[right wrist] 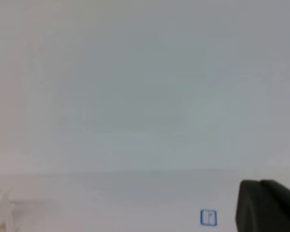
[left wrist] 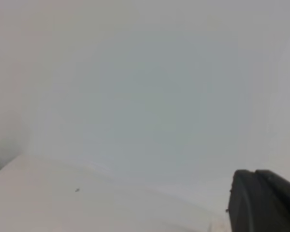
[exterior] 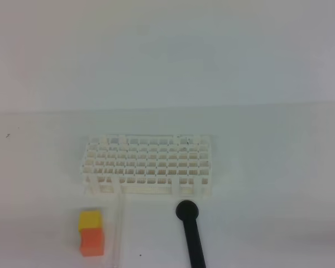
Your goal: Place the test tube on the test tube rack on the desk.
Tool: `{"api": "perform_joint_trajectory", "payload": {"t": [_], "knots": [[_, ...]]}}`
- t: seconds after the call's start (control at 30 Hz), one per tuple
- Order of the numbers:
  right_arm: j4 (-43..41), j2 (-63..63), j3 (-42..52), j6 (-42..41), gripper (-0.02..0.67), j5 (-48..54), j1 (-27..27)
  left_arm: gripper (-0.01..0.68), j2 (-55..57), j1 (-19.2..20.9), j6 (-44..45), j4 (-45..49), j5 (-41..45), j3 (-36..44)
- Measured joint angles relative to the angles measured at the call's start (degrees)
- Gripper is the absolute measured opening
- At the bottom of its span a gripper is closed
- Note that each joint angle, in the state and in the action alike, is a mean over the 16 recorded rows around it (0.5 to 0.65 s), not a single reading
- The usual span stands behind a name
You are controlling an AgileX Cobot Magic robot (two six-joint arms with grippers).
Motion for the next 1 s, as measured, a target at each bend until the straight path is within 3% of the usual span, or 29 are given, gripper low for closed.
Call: {"api": "perform_joint_trajectory", "payload": {"t": [0.2,0.4,0.77,1.0], "knots": [[-1.24,0.01,-3.17,-0.3,-0.001,-0.89,0.0,-0.001,0.02,0.0,-5.86,-0.29,-0.67,-3.32],[-3.19,1.38,-10.47,-0.77,-0.001,4.1,0.0,-0.001,1.74,0.0,-7.52,0.18,7.24,-11.78],[-2.32,10.86,-27.97,-4.99,-0.001,24.96,0.0,-0.001,10.55,0.0,2.76,1.15,28.87,-25.85],[2.26,15.35,-33.4,-7.2,-0.001,34.57,0.0,-0.001,18.66,-0.02,12.26,-8.64,39.71,-28.24]]}}
